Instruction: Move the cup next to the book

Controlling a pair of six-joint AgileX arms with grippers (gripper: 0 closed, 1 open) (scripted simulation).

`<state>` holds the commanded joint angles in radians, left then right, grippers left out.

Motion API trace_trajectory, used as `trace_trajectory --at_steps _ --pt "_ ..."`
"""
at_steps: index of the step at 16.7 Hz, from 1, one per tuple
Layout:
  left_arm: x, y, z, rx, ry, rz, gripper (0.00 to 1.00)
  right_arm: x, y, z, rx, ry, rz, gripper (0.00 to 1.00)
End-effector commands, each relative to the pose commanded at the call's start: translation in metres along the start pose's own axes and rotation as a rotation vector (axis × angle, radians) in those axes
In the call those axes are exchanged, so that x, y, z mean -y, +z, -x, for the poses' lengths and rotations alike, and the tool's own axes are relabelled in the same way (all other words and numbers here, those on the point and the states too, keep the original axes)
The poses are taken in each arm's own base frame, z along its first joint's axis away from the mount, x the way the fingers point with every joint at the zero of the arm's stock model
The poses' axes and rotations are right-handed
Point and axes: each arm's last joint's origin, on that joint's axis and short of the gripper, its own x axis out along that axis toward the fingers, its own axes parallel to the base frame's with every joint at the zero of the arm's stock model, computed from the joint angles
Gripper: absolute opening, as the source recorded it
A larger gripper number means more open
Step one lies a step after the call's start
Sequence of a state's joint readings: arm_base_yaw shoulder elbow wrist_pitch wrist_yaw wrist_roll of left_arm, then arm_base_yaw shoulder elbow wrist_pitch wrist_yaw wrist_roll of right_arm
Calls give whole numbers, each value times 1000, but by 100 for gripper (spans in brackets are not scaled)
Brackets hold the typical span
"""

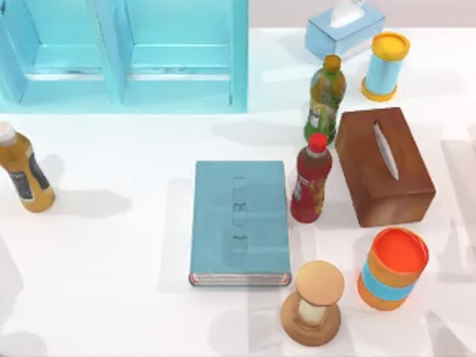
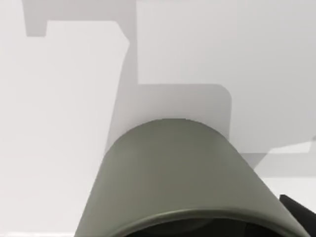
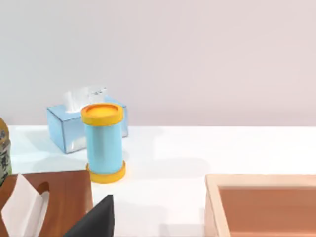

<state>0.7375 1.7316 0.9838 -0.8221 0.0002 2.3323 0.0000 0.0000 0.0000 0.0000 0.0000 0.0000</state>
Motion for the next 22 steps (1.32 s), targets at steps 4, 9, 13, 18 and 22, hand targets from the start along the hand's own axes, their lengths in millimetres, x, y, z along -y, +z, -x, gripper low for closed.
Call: trace_trajectory --at_steps 4,9,13,18,22 --pt "0 0 13 8 -11 -5 0 0 0 0 0 0 0 100" --pt "0 0 48 3 -3 0 0 0 0 0 0 0 0 100" --pt "0 0 48 3 -3 0 0 0 0 0 0 0 0 100" --pt "-11 11 58 2 12 14 0 0 0 0 0 0 0 100" --pt "-35 43 78 9 33 67 0 0 0 0 0 0 0 100"
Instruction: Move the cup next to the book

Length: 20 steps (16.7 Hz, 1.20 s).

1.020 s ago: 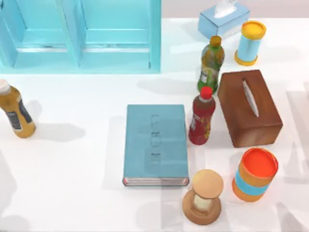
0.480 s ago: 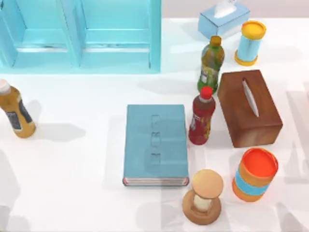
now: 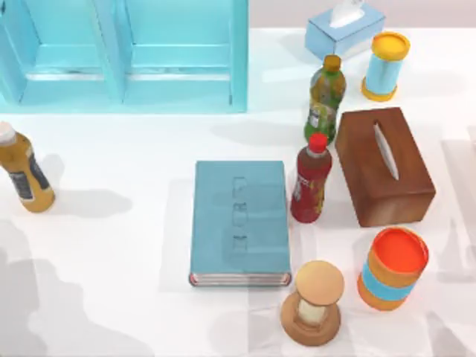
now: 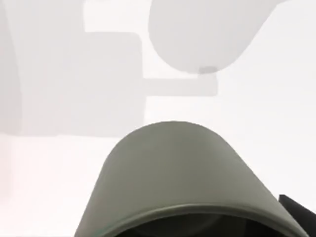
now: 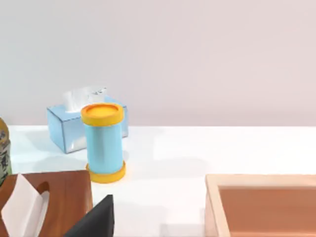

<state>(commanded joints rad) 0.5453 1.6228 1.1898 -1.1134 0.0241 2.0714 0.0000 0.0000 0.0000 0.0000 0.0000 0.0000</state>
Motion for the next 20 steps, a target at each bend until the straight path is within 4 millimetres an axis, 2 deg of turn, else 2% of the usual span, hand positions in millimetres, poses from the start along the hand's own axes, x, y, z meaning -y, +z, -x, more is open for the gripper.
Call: trace_trajectory --at_steps 5,9,15,20 --pt "-26 65 21 31 -15 137 0 0 0 0 0 0 0 100" --pt "-37 126 29 49 -71 311 0 0 0 0 0 0 0 100" --pt "-40 215 31 13 -132 762 0 0 0 0 0 0 0 100" --pt "-35 279 33 2 -87 1165 0 0 0 0 0 0 0 100"
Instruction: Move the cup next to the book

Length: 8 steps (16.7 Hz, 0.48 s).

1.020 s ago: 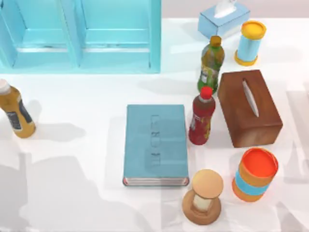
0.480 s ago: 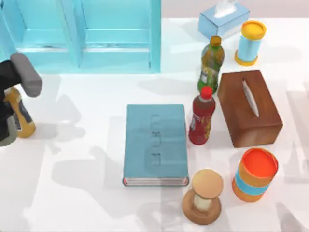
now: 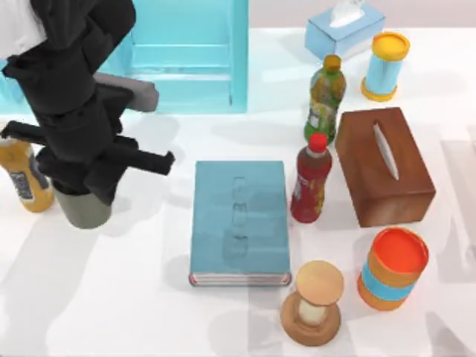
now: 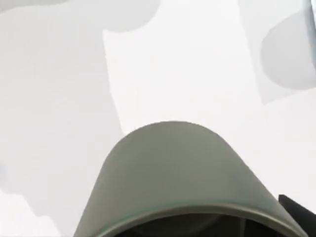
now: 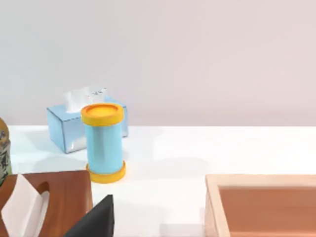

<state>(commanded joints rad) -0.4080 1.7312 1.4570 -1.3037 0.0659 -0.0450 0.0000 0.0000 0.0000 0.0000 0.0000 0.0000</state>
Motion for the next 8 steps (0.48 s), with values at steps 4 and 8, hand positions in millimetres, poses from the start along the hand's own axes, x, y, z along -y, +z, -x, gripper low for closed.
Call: trace_trajectory --at_steps 4,8 --pt "37 11 -2 62 21 216 0 0 0 0 0 0 0 100" --pt "57 17 -5 101 31 325 0 0 0 0 0 0 0 100"
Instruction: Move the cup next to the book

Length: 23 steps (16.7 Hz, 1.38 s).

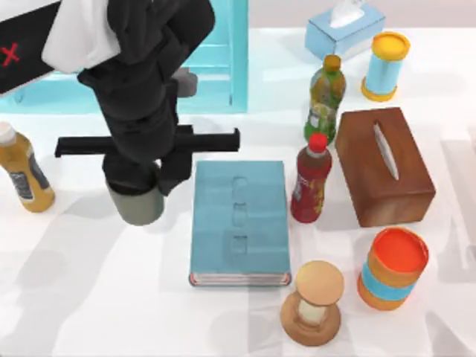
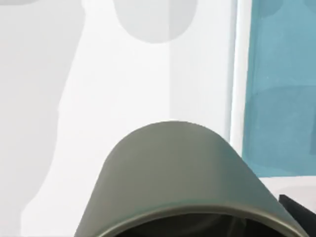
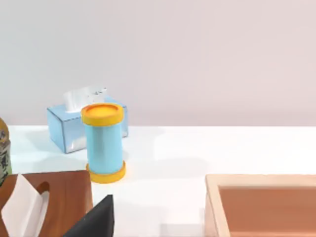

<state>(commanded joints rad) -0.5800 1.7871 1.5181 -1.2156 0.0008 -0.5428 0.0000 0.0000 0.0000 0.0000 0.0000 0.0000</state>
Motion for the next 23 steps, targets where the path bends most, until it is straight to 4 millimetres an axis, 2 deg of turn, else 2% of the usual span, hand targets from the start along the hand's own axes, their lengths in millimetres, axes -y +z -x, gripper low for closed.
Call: trace_trajectory --at_steps 8,21,23 --pt "-1 0 -3 5 -1 15 0 0 0 0 0 0 0 100" --pt "-8 -2 -63 5 1 13 0 0 0 0 0 0 0 100" --pt "-8 -2 -65 4 1 12 0 0 0 0 0 0 0 100"
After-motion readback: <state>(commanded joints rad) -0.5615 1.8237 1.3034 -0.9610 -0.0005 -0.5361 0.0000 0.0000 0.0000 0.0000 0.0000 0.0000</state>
